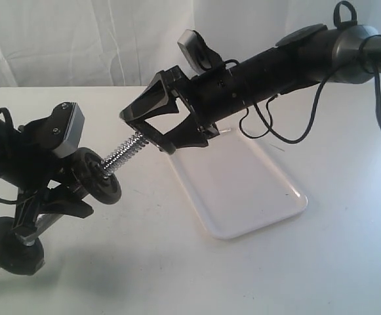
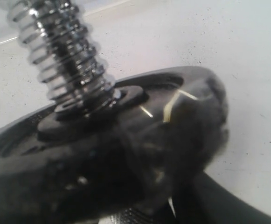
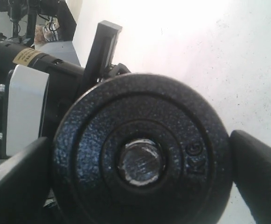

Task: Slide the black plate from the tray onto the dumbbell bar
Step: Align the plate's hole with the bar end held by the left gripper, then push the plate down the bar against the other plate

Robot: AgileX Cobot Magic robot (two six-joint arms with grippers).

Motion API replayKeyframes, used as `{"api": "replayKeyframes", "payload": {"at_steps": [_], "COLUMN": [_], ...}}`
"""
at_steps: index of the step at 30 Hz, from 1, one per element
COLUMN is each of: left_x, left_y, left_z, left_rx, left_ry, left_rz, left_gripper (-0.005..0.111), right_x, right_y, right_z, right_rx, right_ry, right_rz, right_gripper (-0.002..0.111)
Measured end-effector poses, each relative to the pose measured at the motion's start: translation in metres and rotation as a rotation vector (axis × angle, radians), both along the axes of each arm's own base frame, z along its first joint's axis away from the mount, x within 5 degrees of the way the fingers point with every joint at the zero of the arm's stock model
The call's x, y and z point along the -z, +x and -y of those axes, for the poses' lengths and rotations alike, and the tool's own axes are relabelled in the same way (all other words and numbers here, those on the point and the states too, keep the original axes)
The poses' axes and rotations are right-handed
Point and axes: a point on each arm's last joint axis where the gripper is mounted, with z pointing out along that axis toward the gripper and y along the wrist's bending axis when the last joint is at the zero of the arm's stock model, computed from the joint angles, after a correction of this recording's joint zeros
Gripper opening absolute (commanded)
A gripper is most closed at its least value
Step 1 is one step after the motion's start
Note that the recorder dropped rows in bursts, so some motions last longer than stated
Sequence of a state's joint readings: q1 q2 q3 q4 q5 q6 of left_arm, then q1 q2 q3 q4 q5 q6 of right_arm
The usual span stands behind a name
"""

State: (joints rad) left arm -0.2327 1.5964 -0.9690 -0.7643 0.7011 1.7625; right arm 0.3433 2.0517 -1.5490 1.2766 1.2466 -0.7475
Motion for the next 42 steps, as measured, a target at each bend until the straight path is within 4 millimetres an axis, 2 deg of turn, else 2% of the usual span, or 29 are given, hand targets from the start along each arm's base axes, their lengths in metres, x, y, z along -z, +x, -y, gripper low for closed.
{"api": "replayKeyframes", "payload": {"at_steps": [11, 17, 22, 29, 37, 39, 40, 42], "left_x": [-0.001, 0.003, 0.001, -0.01, -0.011, -0.011, -0.011, -0.011], "left_y": [0.003, 0.002, 0.001, 0.002, 0.003, 0.003, 0.003, 0.003], "left_z": [0.001, 0.001, 0.001, 0.012, 0.013, 0.013, 0.013, 0.013], "left_rx": [-0.013, 0.115, 0.202, 0.134, 0.125, 0.125, 0.125, 0.125], "left_ry": [-0.011, 0.024, 0.055, -0.088, -0.1, -0.1, -0.1, -0.1], "left_rz": [0.032, 0.11, 0.123, 0.092, 0.09, 0.09, 0.09, 0.09], "left_gripper": [0.0, 0.0, 0.0, 0.0, 0.0, 0.0, 0.0, 0.0], "right_x": [0.002, 0.005, 0.007, 0.004, 0.004, 0.004, 0.004, 0.004], "right_y": [0.002, -0.007, -0.018, -0.018, -0.019, -0.019, -0.019, -0.019], "right_z": [0.001, 0.002, -0.011, -0.016, -0.017, -0.018, -0.018, -0.018], "right_rx": [-0.007, -0.131, -0.224, -0.219, -0.231, -0.24, -0.242, -0.248], "right_ry": [-0.003, -0.08, -0.081, -0.028, -0.019, -0.015, -0.014, -0.011], "right_rz": [0.079, 0.157, 0.2, 0.217, 0.245, 0.261, 0.266, 0.283], "right_gripper": [0.0, 0.0, 0.0, 0.0, 0.0, 0.005, 0.011, 0.033]}}
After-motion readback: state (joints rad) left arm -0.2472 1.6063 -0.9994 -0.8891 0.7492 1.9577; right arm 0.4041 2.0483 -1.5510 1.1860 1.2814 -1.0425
